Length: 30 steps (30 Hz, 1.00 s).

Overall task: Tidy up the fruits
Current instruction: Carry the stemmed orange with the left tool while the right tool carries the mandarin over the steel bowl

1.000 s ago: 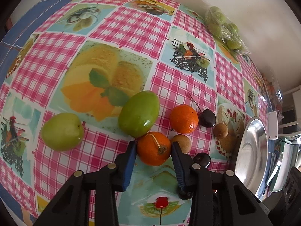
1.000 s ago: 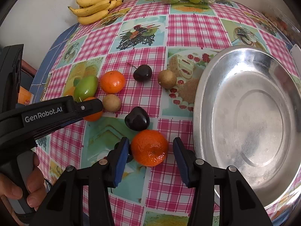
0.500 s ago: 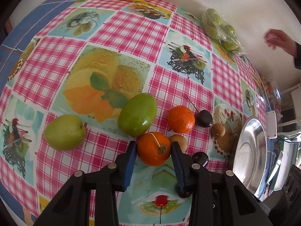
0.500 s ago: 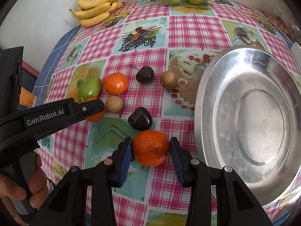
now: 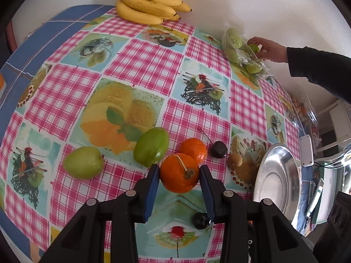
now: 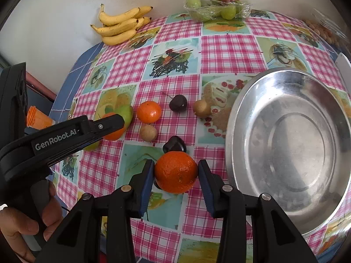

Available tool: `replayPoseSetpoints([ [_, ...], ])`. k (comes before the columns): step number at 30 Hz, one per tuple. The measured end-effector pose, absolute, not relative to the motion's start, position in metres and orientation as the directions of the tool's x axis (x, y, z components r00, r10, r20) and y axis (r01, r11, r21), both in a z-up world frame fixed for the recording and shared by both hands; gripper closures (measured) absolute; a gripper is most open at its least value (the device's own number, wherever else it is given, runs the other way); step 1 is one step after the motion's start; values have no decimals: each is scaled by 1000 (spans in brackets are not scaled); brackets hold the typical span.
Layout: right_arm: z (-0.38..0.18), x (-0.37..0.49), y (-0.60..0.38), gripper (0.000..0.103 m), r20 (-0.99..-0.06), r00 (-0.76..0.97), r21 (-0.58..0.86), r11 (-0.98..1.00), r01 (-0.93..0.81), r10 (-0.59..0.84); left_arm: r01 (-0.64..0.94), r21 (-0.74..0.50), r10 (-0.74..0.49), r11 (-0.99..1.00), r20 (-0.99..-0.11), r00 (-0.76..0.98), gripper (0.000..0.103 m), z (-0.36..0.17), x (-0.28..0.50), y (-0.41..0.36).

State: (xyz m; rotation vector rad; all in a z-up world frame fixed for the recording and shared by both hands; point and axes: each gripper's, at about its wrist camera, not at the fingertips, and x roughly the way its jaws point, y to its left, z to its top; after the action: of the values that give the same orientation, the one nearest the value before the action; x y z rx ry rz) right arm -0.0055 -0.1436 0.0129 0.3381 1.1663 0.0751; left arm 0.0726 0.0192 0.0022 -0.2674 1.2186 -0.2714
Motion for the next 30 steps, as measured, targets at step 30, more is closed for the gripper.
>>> replayPoseSetpoints([
  [30, 14, -63, -314, 61, -917, 395, 208, 784, 585, -52, 536, -222, -394, 814, -890, 230, 63, 5, -4, -159],
])
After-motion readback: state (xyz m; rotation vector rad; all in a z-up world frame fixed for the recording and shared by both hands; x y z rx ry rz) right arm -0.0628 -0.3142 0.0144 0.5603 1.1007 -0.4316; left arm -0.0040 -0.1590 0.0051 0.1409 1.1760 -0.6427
